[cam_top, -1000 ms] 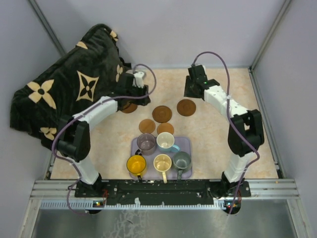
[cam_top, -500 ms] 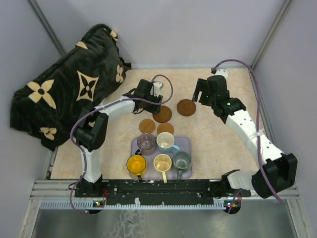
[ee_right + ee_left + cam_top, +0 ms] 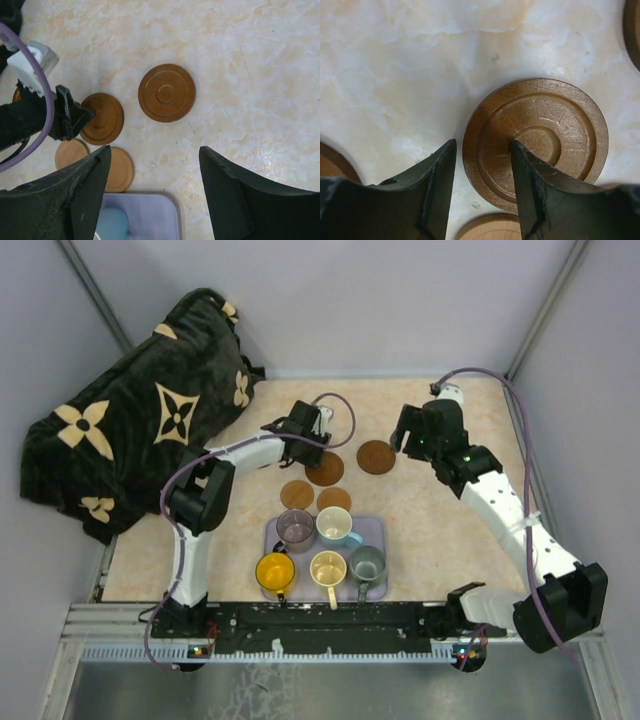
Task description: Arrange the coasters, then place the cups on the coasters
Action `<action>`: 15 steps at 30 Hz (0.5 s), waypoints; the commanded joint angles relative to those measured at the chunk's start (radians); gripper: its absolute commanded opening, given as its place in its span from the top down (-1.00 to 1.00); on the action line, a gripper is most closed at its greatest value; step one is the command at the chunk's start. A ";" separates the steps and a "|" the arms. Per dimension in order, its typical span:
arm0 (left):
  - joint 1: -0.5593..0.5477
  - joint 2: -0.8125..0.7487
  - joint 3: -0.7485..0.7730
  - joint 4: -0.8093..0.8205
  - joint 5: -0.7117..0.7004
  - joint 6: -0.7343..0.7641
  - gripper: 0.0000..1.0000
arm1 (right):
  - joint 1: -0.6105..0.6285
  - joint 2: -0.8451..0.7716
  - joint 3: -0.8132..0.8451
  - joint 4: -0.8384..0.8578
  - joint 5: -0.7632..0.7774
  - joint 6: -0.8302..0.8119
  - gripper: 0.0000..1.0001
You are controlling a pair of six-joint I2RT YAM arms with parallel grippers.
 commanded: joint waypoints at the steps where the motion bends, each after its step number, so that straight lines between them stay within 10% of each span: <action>1: 0.011 0.049 0.053 -0.083 -0.153 -0.014 -0.08 | 0.008 -0.008 -0.026 0.014 -0.111 -0.020 -0.39; 15: 0.131 -0.015 0.046 -0.065 -0.086 -0.045 -0.13 | 0.118 0.156 -0.124 0.073 -0.332 -0.033 0.19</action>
